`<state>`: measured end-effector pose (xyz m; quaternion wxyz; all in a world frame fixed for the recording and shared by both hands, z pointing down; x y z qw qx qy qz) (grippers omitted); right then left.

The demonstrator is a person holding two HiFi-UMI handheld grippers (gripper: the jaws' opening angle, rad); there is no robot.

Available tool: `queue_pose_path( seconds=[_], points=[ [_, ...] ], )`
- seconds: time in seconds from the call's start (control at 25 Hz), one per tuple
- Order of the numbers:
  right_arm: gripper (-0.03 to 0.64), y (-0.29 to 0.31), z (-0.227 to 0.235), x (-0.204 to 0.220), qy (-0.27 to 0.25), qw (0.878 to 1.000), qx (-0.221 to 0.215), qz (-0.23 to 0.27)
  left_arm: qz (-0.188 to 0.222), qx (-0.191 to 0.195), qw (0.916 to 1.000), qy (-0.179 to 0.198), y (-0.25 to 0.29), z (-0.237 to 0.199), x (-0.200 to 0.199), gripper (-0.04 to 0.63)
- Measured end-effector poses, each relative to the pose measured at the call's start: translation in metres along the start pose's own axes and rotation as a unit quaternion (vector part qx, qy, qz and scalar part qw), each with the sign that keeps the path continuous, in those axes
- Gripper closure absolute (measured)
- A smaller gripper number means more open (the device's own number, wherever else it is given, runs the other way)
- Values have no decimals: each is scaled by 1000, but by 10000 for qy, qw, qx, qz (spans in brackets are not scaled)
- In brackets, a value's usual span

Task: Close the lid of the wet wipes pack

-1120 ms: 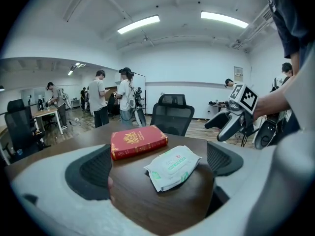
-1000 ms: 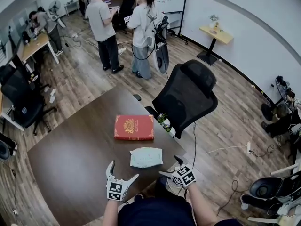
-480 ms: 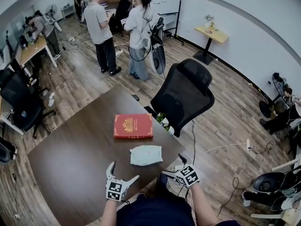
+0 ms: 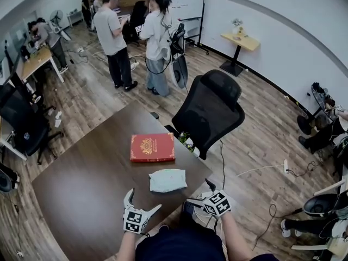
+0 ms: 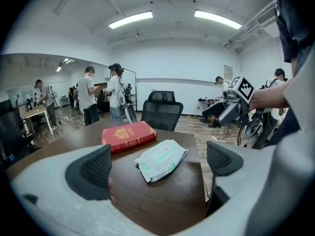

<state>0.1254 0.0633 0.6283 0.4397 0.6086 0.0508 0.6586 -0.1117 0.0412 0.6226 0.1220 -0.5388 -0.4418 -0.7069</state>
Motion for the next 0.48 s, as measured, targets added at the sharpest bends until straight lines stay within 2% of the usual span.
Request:
queue_pose_path(
  seconds=[0.16, 0.48],
  points=[
    [43, 1, -1, 2, -38, 10000, -20, -70, -23, 5, 10000, -65, -3, 1, 1, 1],
    [43, 10, 2, -8, 30, 9998, -155, 143, -87, -66, 9997, -206, 4, -3, 12, 1]
  ],
)
Point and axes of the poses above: the fingertips, and each gripper's own axes: y forward along the fingers, z to its right, x out of its underside, the point moved 3 cm from there along -y, backward along the fingers, and after that the axes turned 5 degrees about y, right-handed, at the moved point
